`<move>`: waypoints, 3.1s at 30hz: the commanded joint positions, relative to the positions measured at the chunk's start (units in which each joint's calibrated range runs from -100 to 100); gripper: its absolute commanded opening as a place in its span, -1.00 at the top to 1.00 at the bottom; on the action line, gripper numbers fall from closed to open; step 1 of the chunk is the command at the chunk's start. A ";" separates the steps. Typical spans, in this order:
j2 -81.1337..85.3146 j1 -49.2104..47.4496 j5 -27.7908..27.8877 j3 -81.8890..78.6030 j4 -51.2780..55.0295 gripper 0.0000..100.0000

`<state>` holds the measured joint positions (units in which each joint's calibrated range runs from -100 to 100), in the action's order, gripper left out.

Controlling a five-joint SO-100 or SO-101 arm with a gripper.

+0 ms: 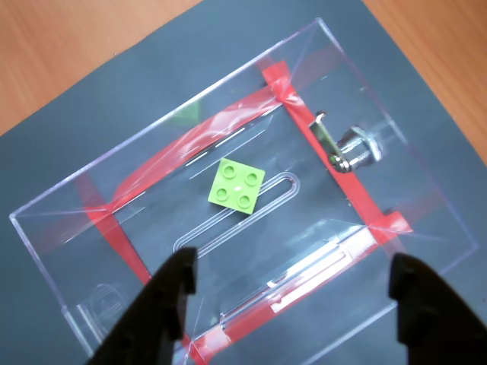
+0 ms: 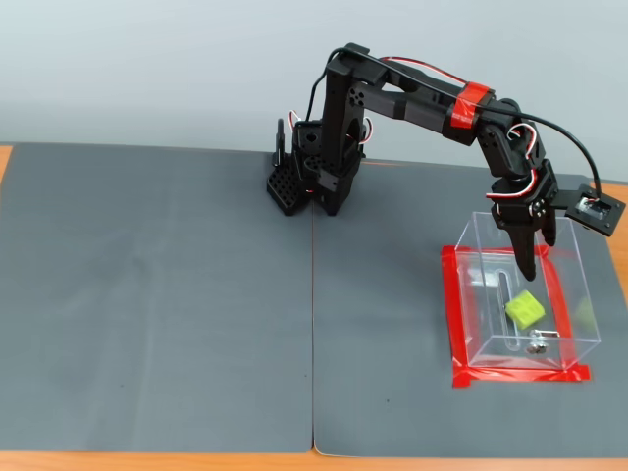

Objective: Pick the green lego block and place it into the transparent box

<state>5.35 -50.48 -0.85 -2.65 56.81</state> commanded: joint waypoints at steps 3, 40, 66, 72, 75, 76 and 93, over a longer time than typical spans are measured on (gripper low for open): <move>1.47 0.98 0.20 2.78 0.05 0.42; 60.57 41.79 0.00 -27.61 5.08 0.96; 93.97 50.22 0.36 -65.24 4.91 0.96; 94.05 50.67 0.36 -73.29 4.91 0.96; 94.05 50.37 0.15 -77.18 4.82 0.96; 94.05 50.22 0.10 -78.45 4.74 0.96; 94.05 52.75 -0.11 -96.90 -4.12 0.96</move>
<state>98.98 1.69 -0.81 -99.19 50.82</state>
